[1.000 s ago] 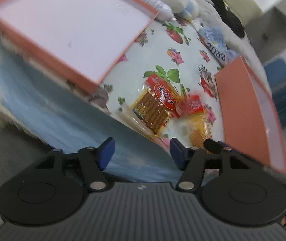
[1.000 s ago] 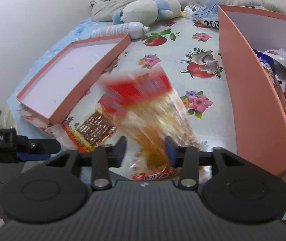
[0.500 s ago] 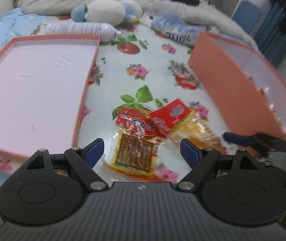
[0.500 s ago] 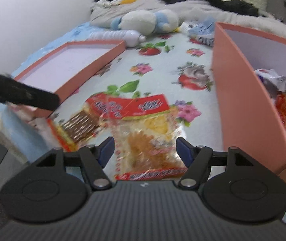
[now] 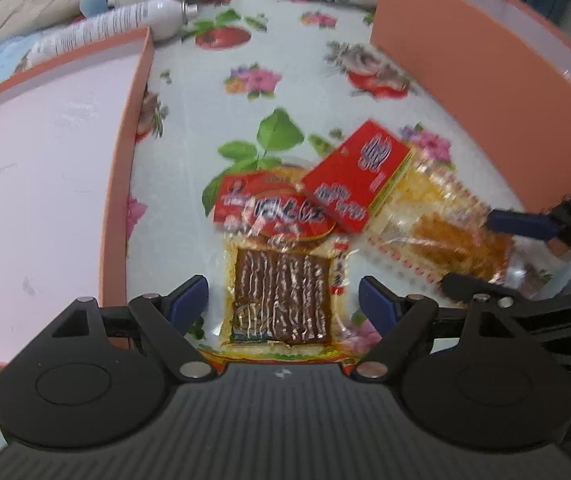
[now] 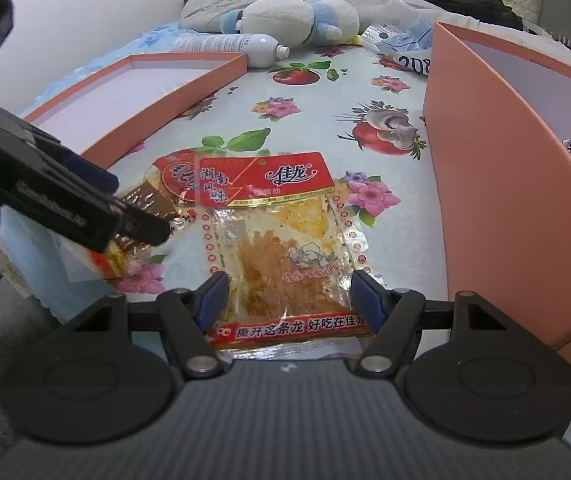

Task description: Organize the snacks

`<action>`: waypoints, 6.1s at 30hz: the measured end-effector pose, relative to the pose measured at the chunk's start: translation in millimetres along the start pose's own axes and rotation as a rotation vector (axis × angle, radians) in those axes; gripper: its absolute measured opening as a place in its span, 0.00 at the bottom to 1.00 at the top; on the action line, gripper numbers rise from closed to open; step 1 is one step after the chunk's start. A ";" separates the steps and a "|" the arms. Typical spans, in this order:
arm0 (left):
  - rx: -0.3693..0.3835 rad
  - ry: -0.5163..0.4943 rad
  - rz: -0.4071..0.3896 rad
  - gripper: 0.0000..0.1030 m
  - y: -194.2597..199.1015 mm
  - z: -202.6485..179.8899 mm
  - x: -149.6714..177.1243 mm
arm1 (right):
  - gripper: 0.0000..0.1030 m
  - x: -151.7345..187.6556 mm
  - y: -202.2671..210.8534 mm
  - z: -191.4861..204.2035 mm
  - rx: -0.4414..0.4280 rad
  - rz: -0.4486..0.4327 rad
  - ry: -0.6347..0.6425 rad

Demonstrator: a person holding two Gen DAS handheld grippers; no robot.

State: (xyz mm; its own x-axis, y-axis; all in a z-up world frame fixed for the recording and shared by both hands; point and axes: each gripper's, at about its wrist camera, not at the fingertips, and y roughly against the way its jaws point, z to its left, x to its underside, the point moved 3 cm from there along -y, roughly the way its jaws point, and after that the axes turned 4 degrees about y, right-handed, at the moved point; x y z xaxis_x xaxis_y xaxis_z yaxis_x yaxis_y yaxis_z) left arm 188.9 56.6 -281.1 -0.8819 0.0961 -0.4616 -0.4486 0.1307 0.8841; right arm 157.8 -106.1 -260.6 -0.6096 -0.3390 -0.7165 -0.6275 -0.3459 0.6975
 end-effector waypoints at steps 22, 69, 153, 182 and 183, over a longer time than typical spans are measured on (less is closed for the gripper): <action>-0.019 0.123 -0.061 0.56 15.3 -7.7 8.1 | 0.33 -10.5 18.8 -4.2 -0.005 0.009 -0.082; 0.198 0.276 -0.337 0.56 189.6 -134.2 -8.5 | 0.32 -16.9 216.2 -72.1 0.206 -0.208 -0.357; 0.181 0.063 -0.514 0.78 257.1 -193.0 -70.6 | 0.51 -66.0 277.5 -128.3 0.240 -0.436 -0.382; 0.155 0.026 -0.499 0.78 264.1 -203.4 -7.2 | 0.51 3.0 280.8 -102.7 0.322 -0.307 -0.390; 0.156 0.027 -0.498 0.78 263.5 -203.2 -7.5 | 0.51 3.1 280.8 -102.1 0.322 -0.307 -0.391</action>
State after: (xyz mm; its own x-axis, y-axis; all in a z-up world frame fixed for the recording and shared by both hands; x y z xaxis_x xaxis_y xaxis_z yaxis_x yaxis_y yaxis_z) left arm 47.8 -110.1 -30.0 -0.5718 -0.0405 -0.8194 -0.7892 0.2998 0.5360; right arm 29.2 -293.7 -66.8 -0.4721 0.1037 -0.8754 -0.8814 -0.0732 0.4666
